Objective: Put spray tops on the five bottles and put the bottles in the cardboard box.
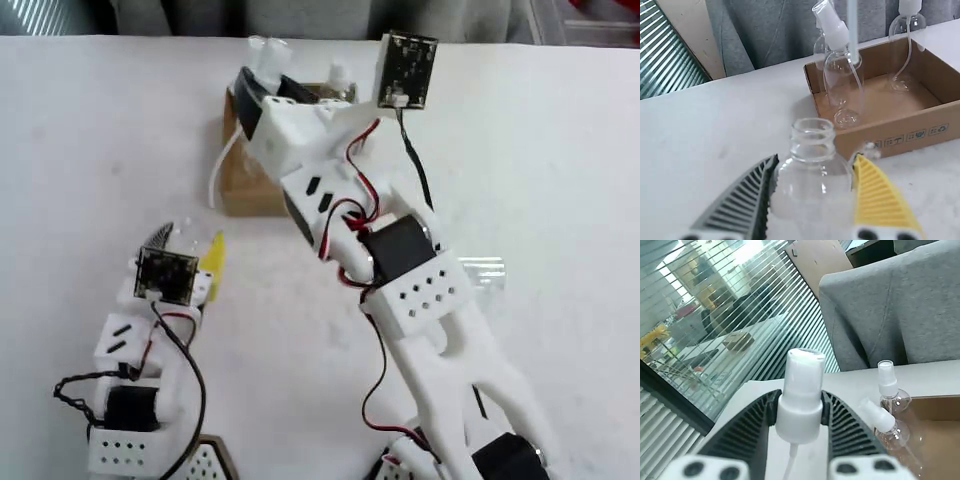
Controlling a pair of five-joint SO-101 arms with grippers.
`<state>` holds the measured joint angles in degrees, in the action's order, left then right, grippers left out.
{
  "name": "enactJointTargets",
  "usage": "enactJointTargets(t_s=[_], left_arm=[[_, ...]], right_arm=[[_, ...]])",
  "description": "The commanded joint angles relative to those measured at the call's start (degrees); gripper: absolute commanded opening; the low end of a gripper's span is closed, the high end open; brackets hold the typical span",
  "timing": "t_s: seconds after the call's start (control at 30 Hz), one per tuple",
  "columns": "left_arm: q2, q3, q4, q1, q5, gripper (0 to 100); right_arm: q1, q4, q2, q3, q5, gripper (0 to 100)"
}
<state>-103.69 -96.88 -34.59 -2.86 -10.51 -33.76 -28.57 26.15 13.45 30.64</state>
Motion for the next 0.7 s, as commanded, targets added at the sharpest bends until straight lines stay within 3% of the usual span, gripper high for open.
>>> enactJointTargets(t_s=[0.0, 0.4, 0.67], left_arm=[[-1.1, -0.1, 1.5, 0.0, 0.8, 11], [-1.1, -0.1, 1.3, 1.8, 0.8, 11], [-1.0, -0.1, 1.3, 2.1, 0.8, 11]], right_arm=[[1.0, 4.3, 1.9, 1.8, 0.7, 1.7], [0.7, 23.3, 2.3, 14.9, 0.8, 1.7], [0.9, 24.7, 2.3, 16.2, 5.8, 1.6]])
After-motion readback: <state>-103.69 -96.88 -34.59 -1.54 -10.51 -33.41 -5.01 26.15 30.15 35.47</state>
